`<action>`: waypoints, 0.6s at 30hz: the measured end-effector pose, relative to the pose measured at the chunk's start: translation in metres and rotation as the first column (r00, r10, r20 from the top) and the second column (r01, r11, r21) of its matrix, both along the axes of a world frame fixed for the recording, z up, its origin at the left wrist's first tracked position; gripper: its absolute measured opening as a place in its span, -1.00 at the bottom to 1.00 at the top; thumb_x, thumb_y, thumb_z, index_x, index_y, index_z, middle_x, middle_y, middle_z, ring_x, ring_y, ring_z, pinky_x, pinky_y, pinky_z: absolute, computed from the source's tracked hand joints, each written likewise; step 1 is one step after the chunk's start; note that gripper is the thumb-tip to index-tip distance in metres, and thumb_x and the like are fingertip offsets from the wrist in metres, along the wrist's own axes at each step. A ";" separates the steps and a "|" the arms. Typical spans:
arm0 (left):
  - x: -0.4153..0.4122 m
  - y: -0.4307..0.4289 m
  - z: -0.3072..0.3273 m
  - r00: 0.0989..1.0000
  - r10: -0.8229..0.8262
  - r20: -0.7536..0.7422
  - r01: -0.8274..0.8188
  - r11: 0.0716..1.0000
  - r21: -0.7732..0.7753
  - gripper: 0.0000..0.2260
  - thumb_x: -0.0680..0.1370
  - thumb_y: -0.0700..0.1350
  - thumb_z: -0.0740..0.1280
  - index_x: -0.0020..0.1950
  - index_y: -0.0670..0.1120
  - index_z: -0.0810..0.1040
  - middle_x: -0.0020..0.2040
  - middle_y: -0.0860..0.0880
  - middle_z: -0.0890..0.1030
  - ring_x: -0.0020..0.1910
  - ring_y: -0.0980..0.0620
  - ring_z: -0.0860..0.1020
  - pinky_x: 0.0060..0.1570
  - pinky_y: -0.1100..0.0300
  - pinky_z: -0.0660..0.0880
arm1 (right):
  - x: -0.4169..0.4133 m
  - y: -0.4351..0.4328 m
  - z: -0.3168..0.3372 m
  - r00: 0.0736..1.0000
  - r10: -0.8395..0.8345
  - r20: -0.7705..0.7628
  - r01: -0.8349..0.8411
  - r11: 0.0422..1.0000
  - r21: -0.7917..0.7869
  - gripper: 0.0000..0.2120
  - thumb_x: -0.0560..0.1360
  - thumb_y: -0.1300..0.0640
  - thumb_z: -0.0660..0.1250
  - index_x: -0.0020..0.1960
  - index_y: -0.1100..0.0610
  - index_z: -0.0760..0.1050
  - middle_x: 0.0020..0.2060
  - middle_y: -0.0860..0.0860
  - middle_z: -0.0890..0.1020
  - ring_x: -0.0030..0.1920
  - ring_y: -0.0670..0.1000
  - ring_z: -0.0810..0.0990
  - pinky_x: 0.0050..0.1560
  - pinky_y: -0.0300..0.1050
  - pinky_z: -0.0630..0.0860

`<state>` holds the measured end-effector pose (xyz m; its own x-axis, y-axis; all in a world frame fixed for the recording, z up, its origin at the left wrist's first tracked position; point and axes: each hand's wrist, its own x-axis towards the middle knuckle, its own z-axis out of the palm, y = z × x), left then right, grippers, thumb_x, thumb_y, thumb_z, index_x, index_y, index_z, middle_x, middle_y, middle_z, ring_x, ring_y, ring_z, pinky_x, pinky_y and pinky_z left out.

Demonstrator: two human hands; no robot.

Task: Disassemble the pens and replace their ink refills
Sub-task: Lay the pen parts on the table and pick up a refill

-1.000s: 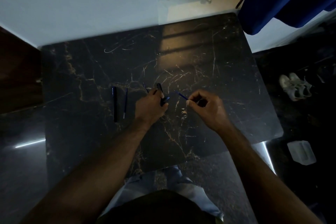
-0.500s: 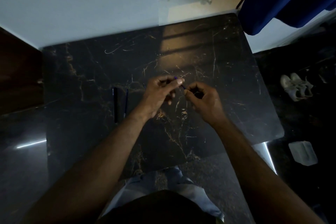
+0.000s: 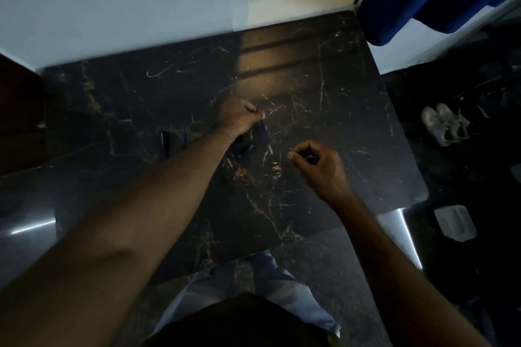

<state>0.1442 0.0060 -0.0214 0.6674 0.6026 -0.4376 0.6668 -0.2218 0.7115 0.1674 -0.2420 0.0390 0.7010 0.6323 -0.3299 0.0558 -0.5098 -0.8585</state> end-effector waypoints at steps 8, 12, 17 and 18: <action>0.009 -0.009 -0.011 0.994 -0.036 -0.108 0.059 0.976 0.210 -0.80 0.52 -0.04 0.62 0.08 -0.07 0.74 0.05 -0.03 0.76 0.05 0.01 0.72 0.00 0.19 0.59 | 0.003 -0.013 -0.005 1.000 -0.021 -0.011 0.021 1.000 -0.002 -0.94 0.63 0.08 0.40 -0.01 -0.06 0.58 -0.12 -0.07 0.66 -0.17 -0.18 0.62 -0.16 -0.21 0.51; 0.009 -0.010 -0.013 0.994 -0.041 -0.098 0.064 0.969 0.239 -0.71 0.53 -0.03 0.61 0.18 -0.09 0.67 0.12 -0.06 0.74 0.13 -0.02 0.70 0.14 0.08 0.65 | 0.002 -0.009 -0.006 1.000 0.001 0.001 -0.001 1.000 0.007 -0.91 0.64 0.10 0.39 -0.01 -0.09 0.55 -0.13 -0.09 0.64 -0.17 -0.22 0.63 -0.22 -0.32 0.51; 0.008 -0.011 -0.011 0.993 -0.058 -0.107 0.084 0.964 0.252 -0.69 0.52 -0.02 0.62 0.17 -0.08 0.66 0.13 -0.05 0.73 0.13 -0.01 0.69 0.02 0.17 0.56 | 0.003 -0.001 -0.006 1.000 0.001 0.030 -0.001 1.000 0.019 -0.91 0.63 0.12 0.41 -0.02 -0.06 0.56 -0.16 -0.09 0.65 -0.19 -0.21 0.63 -0.24 -0.36 0.52; 0.009 -0.011 -0.010 0.993 -0.054 -0.109 0.080 0.965 0.251 -0.69 0.52 -0.01 0.63 0.17 -0.08 0.66 0.13 -0.05 0.73 0.13 -0.01 0.69 0.02 0.17 0.56 | 0.003 0.000 -0.006 1.000 0.004 0.030 -0.005 1.000 0.020 -0.91 0.63 0.13 0.41 -0.01 -0.04 0.57 -0.16 -0.09 0.65 -0.19 -0.22 0.63 -0.24 -0.36 0.52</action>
<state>0.1528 -0.0049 -0.0311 0.6706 0.6581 -0.3423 0.7092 -0.4336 0.5559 0.1704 -0.2420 0.0331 0.7077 0.6415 -0.2959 0.0841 -0.4923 -0.8663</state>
